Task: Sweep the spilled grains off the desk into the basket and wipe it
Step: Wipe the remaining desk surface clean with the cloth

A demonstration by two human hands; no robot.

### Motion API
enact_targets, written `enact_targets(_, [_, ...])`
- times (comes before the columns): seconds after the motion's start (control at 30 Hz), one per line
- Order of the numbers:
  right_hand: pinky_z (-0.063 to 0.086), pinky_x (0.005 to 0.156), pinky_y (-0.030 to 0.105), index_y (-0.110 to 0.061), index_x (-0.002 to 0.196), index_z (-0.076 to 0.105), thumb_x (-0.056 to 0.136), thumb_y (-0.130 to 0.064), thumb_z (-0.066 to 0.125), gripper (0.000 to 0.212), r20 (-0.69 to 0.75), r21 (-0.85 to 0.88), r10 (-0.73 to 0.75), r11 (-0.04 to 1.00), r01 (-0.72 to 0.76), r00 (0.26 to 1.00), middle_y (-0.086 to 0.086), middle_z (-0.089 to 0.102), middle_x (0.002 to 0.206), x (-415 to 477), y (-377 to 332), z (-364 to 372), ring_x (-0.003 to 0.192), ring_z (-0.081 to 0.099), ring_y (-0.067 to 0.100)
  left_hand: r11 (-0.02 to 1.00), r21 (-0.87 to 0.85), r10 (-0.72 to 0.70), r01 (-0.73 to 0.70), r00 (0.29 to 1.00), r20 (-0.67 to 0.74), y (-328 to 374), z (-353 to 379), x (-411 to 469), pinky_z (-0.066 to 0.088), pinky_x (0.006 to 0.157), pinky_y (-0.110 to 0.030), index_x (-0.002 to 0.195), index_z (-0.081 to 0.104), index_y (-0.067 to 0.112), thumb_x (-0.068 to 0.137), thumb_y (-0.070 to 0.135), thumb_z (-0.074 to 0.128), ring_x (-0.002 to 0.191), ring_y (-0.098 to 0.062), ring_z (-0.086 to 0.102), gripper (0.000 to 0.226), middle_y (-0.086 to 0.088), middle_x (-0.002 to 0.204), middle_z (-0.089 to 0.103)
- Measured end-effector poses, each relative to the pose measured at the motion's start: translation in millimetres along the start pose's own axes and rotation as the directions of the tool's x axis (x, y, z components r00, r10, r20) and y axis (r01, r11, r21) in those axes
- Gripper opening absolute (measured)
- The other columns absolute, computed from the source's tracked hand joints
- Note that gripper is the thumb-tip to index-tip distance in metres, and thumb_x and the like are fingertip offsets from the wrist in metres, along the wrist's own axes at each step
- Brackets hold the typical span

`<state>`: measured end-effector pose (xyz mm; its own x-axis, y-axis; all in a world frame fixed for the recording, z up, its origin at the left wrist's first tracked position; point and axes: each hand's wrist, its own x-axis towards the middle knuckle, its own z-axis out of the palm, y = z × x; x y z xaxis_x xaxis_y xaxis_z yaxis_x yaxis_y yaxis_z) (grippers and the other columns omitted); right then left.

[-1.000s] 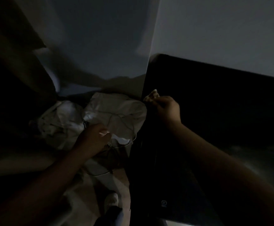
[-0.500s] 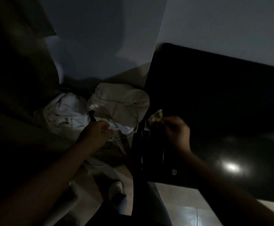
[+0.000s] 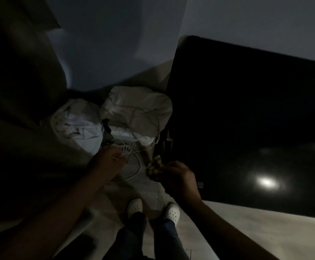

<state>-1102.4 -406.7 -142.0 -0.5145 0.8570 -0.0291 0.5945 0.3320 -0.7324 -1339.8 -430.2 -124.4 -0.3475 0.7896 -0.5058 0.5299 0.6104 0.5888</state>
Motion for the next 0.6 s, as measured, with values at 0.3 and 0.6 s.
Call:
enact_targets(0.3, [0.053, 0.084, 0.037, -0.015, 0.115, 0.067, 0.087, -0.019, 0.060, 0.029, -0.257, -0.118, 0.151, 0.975, -0.186, 0.954, 0.005, 0.059, 0.115, 48, 46, -30, 0.102, 0.058, 0.019, 0.998, 0.029, -0.049, 0.050, 0.998, -0.026, -9, 21, -15, 0.042, 0.081, -0.031, 0.107, 0.063, 0.005, 0.089, 0.021, 0.062, 0.100, -0.027, 0.056, 0.024, -0.010, 0.106, 0.061])
enact_targets(0.6, [0.056, 0.058, 0.035, -0.024, 0.102, 0.069, 0.081, -0.043, 0.054, 0.031, 0.001, 0.147, 0.106, 0.984, -0.105, 0.994, -0.013, 0.057, 0.102, -56, 22, -19, 0.076, 0.064, 0.010, 0.997, -0.054, -0.064, 0.062, 0.997, -0.036, -24, 28, -38, 0.044, 0.080, -0.030, 0.104, 0.065, 0.002, 0.087, 0.011, 0.065, 0.093, -0.024, 0.059, 0.020, -0.012, 0.098, 0.064])
